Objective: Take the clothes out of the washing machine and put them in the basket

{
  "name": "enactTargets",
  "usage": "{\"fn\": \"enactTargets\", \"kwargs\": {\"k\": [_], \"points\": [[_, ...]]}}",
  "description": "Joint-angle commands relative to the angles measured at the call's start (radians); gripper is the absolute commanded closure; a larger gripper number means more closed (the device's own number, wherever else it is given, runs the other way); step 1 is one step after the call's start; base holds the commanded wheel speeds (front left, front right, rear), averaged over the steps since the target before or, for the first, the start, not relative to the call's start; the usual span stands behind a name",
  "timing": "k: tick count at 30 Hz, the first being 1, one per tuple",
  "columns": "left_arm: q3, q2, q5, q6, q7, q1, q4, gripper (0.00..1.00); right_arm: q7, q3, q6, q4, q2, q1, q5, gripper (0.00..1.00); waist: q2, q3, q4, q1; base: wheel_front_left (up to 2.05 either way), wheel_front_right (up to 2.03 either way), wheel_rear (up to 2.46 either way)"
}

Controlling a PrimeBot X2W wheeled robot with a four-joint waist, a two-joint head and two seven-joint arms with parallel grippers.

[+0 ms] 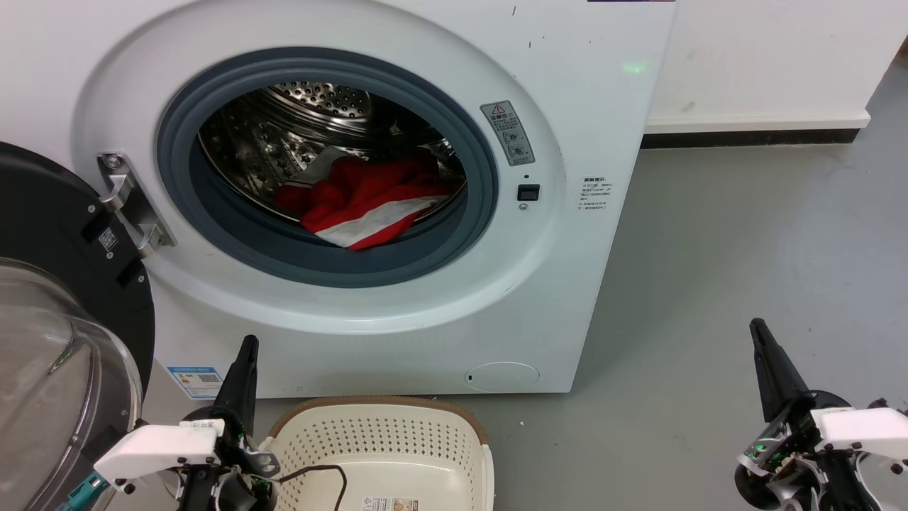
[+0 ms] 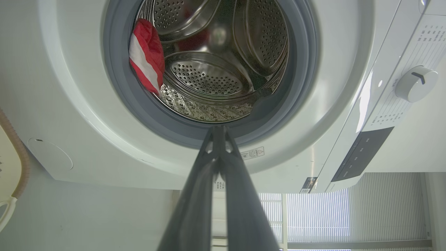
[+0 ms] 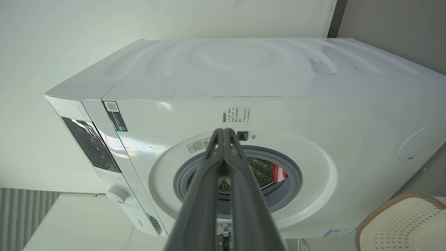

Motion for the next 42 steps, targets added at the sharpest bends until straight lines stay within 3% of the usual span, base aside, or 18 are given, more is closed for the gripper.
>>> {"fn": "enactTargets", "kwargs": {"k": [1,33,34,40,42], "points": [[0.003,0.0,0.0,-0.002,0.002,-0.006,0.0,1.0,0.0,0.001,0.0,0.001,0.003,-0.013,-0.004,1.0,0.0,0.0,0.0,0.0,0.0,0.0,0.0],[0.003,0.0,0.0,-0.002,0.002,-0.006,0.0,1.0,0.0,0.001,0.0,0.001,0.003,-0.013,-0.004,1.0,0.0,0.0,0.0,0.0,0.0,0.0,0.0],[-0.001,0.0,0.0,0.0,-0.001,0.001,0.003,0.0,-0.001,0.0,0.0,0.002,0.0,0.002,0.0,0.0,0.0,0.0,0.0,0.0,0.0,0.0,0.0],[-0.007,-0.003,0.013,0.0,-0.018,0.027,0.015,0.0,-0.018,0.006,0.0,0.021,0.0,0.027,-0.007,0.0,0.0,0.0,0.001,0.0,0.0,0.0,0.0],[-0.001,-0.002,0.066,0.0,-0.039,0.031,0.0,0.0,-0.038,0.005,0.0,0.015,0.001,0.033,-0.04,0.0,0.0,0.001,0.002,0.0,0.0,0.0,0.0]]}}
